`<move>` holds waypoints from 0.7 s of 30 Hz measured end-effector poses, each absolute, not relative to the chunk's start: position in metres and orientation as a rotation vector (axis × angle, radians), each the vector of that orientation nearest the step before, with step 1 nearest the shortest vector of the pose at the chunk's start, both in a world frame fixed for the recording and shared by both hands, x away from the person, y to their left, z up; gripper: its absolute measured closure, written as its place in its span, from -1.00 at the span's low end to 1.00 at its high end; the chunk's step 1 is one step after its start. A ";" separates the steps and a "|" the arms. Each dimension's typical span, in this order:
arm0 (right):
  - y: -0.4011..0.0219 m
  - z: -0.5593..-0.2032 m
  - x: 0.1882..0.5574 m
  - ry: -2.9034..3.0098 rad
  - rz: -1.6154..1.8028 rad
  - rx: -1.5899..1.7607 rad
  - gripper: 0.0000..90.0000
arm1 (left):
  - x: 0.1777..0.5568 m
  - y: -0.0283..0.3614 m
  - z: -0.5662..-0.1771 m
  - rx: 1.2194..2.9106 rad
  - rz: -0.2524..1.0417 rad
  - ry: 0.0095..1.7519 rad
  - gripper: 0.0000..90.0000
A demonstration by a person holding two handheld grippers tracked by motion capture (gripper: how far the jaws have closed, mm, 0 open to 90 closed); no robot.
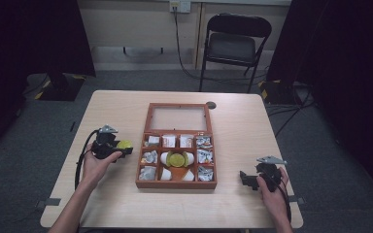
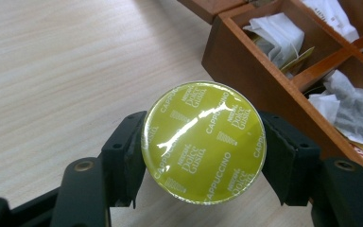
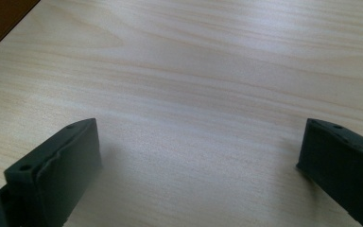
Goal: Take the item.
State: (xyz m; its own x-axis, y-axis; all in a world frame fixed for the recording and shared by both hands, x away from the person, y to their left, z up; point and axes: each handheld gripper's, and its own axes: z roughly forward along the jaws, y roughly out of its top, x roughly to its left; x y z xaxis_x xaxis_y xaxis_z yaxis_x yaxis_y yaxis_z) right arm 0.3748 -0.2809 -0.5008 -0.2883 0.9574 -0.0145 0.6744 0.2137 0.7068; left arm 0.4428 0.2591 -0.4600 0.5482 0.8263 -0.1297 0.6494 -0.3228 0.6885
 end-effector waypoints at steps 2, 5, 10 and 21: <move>-0.281 -0.501 0.375 2.041 0.831 1.508 -1.00 | 0.444 0.258 -0.462 2.083 0.317 1.181 -0.16; -0.281 -0.501 0.375 2.041 0.831 1.507 -1.00 | 0.445 0.258 -0.467 2.097 0.308 1.185 -0.16; -0.281 -0.501 0.375 2.041 0.832 1.507 -1.00 | 0.446 0.259 -0.472 2.095 0.292 1.201 -0.16; -0.281 -0.501 0.375 2.041 0.832 1.507 -1.00 | 0.447 0.259 -0.478 2.083 0.289 1.219 -0.16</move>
State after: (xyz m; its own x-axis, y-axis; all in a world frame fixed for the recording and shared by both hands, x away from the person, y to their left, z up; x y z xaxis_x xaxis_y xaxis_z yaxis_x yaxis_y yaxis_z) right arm 0.3748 -0.2809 -0.5008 -0.2883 0.9574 -0.0146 0.6744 0.2139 0.7067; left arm 0.4474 0.2595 -0.4781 0.5331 0.8330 -0.1478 0.6776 -0.3159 0.6641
